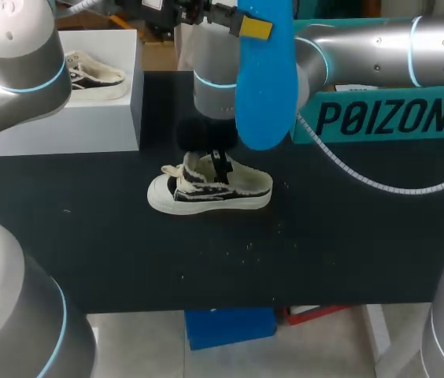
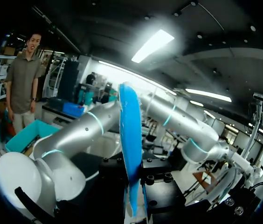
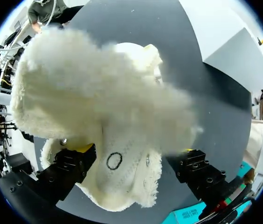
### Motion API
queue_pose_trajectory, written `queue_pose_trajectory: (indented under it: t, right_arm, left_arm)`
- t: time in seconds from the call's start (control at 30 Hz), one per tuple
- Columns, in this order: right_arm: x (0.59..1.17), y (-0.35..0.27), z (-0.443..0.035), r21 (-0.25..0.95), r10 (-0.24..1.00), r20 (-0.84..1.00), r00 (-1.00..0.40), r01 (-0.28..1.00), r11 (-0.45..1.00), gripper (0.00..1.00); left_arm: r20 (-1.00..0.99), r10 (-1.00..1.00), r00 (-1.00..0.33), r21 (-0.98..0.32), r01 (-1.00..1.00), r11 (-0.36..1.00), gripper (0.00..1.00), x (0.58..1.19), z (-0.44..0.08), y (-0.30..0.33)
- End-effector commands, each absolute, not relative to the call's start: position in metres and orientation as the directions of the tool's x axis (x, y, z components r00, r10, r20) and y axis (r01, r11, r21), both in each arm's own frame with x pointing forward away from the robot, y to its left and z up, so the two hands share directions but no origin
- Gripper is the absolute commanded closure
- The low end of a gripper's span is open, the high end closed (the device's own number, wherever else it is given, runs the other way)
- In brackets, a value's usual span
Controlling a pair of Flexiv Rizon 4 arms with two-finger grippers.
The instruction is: Take the shoe out of the shoebox, open the shoe tongue, remove and reinsert the insole, then place the shoe into the shoebox
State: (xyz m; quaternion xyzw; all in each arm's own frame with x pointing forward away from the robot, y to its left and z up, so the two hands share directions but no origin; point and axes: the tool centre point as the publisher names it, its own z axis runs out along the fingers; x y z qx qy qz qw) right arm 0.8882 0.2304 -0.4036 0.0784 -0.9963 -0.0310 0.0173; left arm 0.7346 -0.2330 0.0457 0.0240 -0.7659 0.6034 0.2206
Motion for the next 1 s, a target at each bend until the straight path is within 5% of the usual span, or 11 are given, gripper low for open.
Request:
queue_pose_trajectory:
  t: [0.03,1.0]
  right_arm:
    - [0.8894,0.2335,-0.4098,0.060,-0.156,0.031,-0.987,-0.154,0.986,1.00]
    - [0.8920,0.2318,-0.4101,0.059,-0.170,0.052,-0.984,-0.167,0.984,1.00]
  left_arm:
    - [0.366,0.227,-0.902,-0.914,-0.303,0.270,1.00,0.7340,0.0446,-0.2339]
    - [0.366,0.227,-0.902,-0.914,-0.303,0.270,1.00,0.7340,0.0446,-0.2339]
